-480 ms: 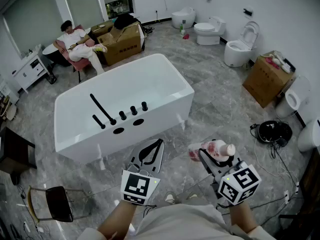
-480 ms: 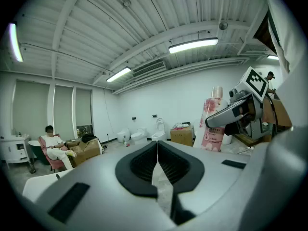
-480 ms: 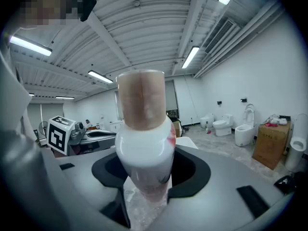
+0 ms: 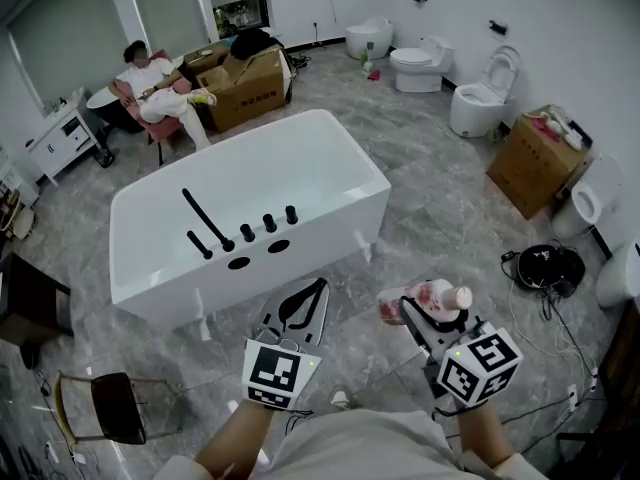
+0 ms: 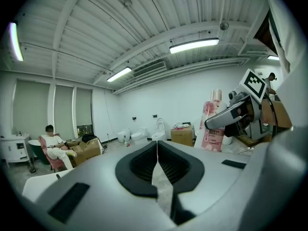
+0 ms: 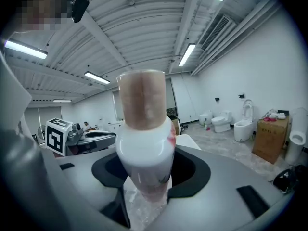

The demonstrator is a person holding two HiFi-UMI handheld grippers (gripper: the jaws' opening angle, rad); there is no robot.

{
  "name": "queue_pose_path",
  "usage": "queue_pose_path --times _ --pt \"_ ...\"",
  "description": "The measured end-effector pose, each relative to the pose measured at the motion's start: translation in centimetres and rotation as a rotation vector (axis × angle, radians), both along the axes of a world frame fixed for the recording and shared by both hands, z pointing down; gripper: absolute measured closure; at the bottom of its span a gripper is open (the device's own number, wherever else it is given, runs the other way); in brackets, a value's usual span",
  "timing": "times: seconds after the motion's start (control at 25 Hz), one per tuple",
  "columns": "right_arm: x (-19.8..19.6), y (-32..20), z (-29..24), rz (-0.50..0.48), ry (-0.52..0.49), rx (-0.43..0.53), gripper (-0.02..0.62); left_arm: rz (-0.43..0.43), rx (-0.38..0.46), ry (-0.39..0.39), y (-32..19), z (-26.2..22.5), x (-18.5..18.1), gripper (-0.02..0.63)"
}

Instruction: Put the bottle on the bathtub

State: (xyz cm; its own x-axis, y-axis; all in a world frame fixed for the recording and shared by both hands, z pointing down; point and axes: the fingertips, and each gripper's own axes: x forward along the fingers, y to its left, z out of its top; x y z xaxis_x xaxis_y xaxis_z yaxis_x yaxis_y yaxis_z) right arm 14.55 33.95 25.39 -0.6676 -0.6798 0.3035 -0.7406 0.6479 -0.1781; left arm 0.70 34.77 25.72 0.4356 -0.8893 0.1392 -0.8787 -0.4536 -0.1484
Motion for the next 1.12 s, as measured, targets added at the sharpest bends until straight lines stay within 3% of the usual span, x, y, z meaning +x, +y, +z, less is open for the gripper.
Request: queue_pose_path --times 0.28,0.6,0.84,1.12 --pt "-0.2 -2.4 0.9 0.03 0.001 0.003 0.354 -0.005 -0.019 0.0 -1.2 1.5 -0.7 0.583" --pt "0.0 -11.1 4.0 0.049 0.013 -0.013 0.354 -0.05 -0.04 -0.013 -8.1 4.0 -1.7 0.583" --pt "-1.1 -20.3 5.7 0.049 0.021 -0.028 0.354 -0.069 -0.058 -0.026 -15.5 5.1 -2.8 0.584" --pt "-1.9 -33.3 8.9 0.033 0.05 -0.066 0.354 -0.084 -0.103 -0.051 -27.8 7.0 -2.5 0.584"
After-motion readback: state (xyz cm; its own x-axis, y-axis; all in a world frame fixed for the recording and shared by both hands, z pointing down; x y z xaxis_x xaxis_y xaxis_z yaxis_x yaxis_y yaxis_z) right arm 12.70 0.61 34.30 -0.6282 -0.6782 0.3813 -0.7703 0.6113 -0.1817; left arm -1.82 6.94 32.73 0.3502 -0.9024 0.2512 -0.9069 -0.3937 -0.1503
